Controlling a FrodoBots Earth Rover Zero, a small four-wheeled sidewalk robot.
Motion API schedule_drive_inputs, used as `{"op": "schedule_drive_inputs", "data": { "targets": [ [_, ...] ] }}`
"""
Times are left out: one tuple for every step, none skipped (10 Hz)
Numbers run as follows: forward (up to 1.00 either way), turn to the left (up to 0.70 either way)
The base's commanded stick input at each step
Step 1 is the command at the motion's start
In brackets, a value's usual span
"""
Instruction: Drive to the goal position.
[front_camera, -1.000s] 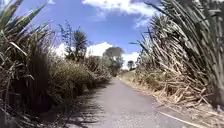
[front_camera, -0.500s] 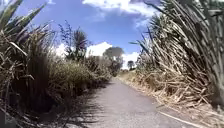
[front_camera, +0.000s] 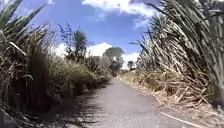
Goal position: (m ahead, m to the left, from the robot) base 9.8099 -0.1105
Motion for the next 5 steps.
{"op": "schedule_drive_inputs", "data": {
  "targets": [
    [0.70, 0.00],
    [0.70, 0.00],
    [0.70, 0.00],
    [0.70, 0.00],
    [0.70, 0.00]
  ]
}}
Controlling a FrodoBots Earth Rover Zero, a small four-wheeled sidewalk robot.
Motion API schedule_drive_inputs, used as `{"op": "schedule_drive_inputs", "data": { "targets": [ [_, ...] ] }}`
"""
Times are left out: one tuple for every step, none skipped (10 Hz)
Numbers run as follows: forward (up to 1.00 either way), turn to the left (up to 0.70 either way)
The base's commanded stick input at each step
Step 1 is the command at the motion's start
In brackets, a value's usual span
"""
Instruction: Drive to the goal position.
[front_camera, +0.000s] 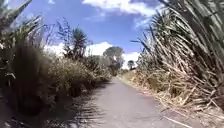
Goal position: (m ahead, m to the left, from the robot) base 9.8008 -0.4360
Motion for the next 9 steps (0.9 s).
{"op": "schedule_drive_inputs", "data": {
  "targets": [
    [0.70, 0.00],
    [0.70, 0.00],
    [0.70, -0.02],
    [0.70, -0.06],
    [0.70, -0.10],
    [0.70, -0.10],
    [0.70, -0.10],
    [0.70, 0.00],
    [0.70, 0.00]
  ]
}}
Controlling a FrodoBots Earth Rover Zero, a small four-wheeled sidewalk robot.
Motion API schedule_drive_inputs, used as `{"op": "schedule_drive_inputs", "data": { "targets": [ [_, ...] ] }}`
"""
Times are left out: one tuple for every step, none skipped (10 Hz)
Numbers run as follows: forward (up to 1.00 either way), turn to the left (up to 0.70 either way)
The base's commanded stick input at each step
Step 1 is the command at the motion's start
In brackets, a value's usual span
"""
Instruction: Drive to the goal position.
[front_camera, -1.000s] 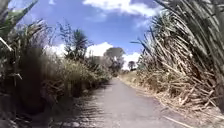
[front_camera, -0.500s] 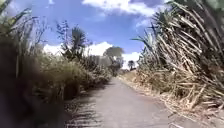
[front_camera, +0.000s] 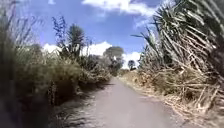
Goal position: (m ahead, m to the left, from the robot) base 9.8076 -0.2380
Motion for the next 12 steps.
{"op": "schedule_drive_inputs", "data": {
  "targets": [
    [0.70, 0.00],
    [0.70, 0.00],
    [0.70, 0.00],
    [0.70, 0.00],
    [0.70, 0.00],
    [0.70, 0.00],
    [0.70, 0.00],
    [0.70, 0.00],
    [0.70, 0.00],
    [0.70, 0.00],
    [0.70, 0.00],
    [0.70, 0.00]
  ]
}}
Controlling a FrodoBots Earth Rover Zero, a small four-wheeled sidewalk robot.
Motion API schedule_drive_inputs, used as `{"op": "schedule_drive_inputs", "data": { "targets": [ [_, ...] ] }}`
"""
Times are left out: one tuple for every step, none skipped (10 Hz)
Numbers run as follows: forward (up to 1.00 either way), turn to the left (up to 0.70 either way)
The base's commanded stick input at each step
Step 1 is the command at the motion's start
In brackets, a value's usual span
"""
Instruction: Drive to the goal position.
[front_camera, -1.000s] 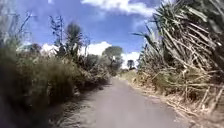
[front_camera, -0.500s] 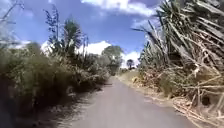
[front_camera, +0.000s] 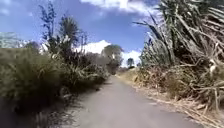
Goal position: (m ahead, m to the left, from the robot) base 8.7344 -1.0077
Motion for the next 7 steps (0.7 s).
{"op": "schedule_drive_inputs", "data": {
  "targets": [
    [0.70, 0.00],
    [0.70, 0.00],
    [0.70, 0.00],
    [0.70, 0.00],
    [0.70, 0.00],
    [0.70, 0.00],
    [0.70, 0.00]
  ]
}}
